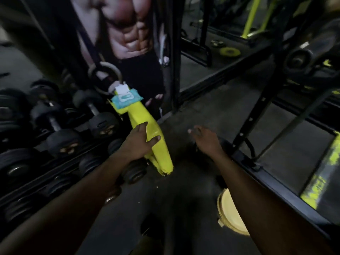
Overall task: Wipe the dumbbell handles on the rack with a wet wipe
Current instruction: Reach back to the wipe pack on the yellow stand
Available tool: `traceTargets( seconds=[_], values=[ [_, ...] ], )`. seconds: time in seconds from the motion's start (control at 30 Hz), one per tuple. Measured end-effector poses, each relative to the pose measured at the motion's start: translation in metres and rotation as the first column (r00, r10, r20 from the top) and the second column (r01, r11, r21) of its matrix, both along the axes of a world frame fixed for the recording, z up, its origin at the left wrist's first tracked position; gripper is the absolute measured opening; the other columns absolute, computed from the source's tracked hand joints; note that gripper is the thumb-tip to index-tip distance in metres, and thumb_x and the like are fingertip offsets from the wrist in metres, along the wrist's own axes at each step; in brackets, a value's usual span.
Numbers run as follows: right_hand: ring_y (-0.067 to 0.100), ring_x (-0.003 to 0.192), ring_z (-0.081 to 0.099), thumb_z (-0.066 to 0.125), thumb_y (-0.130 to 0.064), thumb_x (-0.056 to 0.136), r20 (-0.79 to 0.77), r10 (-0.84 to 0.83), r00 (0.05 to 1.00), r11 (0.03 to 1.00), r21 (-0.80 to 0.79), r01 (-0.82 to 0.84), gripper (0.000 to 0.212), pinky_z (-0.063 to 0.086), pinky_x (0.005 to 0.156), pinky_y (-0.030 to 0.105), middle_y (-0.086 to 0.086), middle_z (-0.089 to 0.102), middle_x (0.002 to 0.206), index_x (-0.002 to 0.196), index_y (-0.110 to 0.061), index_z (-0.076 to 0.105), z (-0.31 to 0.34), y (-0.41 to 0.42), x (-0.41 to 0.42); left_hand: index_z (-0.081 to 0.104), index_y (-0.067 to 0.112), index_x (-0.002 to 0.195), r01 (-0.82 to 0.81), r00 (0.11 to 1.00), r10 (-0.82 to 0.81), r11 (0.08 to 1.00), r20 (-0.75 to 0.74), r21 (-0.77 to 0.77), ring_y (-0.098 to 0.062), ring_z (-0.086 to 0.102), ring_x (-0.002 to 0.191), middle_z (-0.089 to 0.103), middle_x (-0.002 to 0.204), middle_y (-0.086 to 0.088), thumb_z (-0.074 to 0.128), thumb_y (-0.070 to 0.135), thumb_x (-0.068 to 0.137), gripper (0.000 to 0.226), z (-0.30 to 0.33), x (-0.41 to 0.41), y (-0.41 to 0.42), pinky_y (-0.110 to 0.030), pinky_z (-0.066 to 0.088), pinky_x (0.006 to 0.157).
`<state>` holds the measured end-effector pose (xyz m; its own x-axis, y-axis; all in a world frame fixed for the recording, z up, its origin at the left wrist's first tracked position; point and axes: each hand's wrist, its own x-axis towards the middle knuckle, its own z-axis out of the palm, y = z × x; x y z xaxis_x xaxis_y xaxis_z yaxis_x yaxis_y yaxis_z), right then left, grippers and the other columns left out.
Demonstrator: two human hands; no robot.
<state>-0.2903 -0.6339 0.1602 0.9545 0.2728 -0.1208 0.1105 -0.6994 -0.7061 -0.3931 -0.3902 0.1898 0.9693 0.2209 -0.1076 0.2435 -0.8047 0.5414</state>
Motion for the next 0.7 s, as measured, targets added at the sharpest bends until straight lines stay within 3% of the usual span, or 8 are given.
traceTargets(
  seconds=[0.07,0.2,0.27,0.4,0.5,0.7],
  values=[
    [0.025,0.126,0.053,0.050,-0.054,0.096,0.025,0.047,0.999,0.999,-0.009,-0.047,0.056,0.037,0.097,0.028,0.007,0.057,0.138,0.136,-0.017,0.055,0.011,0.036,0.016,0.027,0.008,0.157,-0.045,0.998,0.045,0.999,0.033,0.002,-0.029,0.034,0.145,0.036,0.159,-0.015,0.059,0.060,0.093,0.089,0.007,0.000,0.030,-0.039,0.028,0.119],
    [0.029,0.112,0.060,0.052,-0.050,0.096,0.099,0.131,0.986,0.991,-0.015,-0.130,0.041,0.043,0.086,0.030,0.008,0.066,0.120,0.116,-0.017,0.064,0.031,0.111,0.042,0.030,0.011,0.156,-0.113,0.989,0.114,0.993,0.092,-0.009,-0.029,0.035,0.144,0.040,0.155,-0.012,0.060,0.055,0.095,0.081,0.016,0.004,0.088,-0.039,0.027,0.118],
    [0.028,0.114,0.060,0.051,-0.051,0.095,0.148,0.162,0.976,0.985,-0.084,-0.151,0.041,0.044,0.089,0.032,0.008,0.067,0.121,0.119,-0.019,0.063,0.037,0.145,0.055,0.031,0.011,0.156,-0.149,0.983,0.150,0.989,0.102,-0.015,-0.030,0.037,0.143,0.042,0.153,-0.013,0.060,0.057,0.093,0.083,0.018,0.010,0.117,-0.040,0.030,0.118],
    [0.023,0.117,0.059,0.053,-0.050,0.095,0.161,0.214,0.963,0.976,-0.072,-0.205,0.047,0.042,0.093,0.028,0.004,0.065,0.127,0.130,-0.020,0.059,0.046,0.203,0.075,0.029,0.006,0.156,-0.196,0.974,0.199,0.980,0.106,-0.043,-0.030,0.035,0.144,0.039,0.156,-0.016,0.061,0.055,0.094,0.085,0.016,0.028,0.165,-0.037,0.027,0.118],
    [0.020,0.114,0.062,0.057,-0.046,0.095,0.194,0.242,0.951,0.970,-0.041,-0.238,0.039,0.045,0.092,0.030,0.002,0.067,0.123,0.123,-0.021,0.063,0.044,0.237,0.090,0.031,0.006,0.154,-0.180,0.976,0.184,0.983,0.116,-0.043,-0.029,0.037,0.143,0.040,0.155,-0.015,0.062,0.049,0.096,0.079,0.012,0.037,0.193,-0.031,0.027,0.114],
    [0.020,0.119,0.060,0.058,-0.050,0.093,0.145,0.293,0.945,0.955,-0.080,-0.284,0.045,0.043,0.096,0.028,0.002,0.066,0.127,0.127,-0.021,0.062,0.025,0.294,0.127,0.025,0.004,0.157,-0.194,0.979,0.196,0.981,0.058,-0.029,-0.031,0.031,0.147,0.034,0.159,-0.018,0.060,0.054,0.096,0.086,-0.006,0.061,0.249,-0.037,0.025,0.119]
  ],
)
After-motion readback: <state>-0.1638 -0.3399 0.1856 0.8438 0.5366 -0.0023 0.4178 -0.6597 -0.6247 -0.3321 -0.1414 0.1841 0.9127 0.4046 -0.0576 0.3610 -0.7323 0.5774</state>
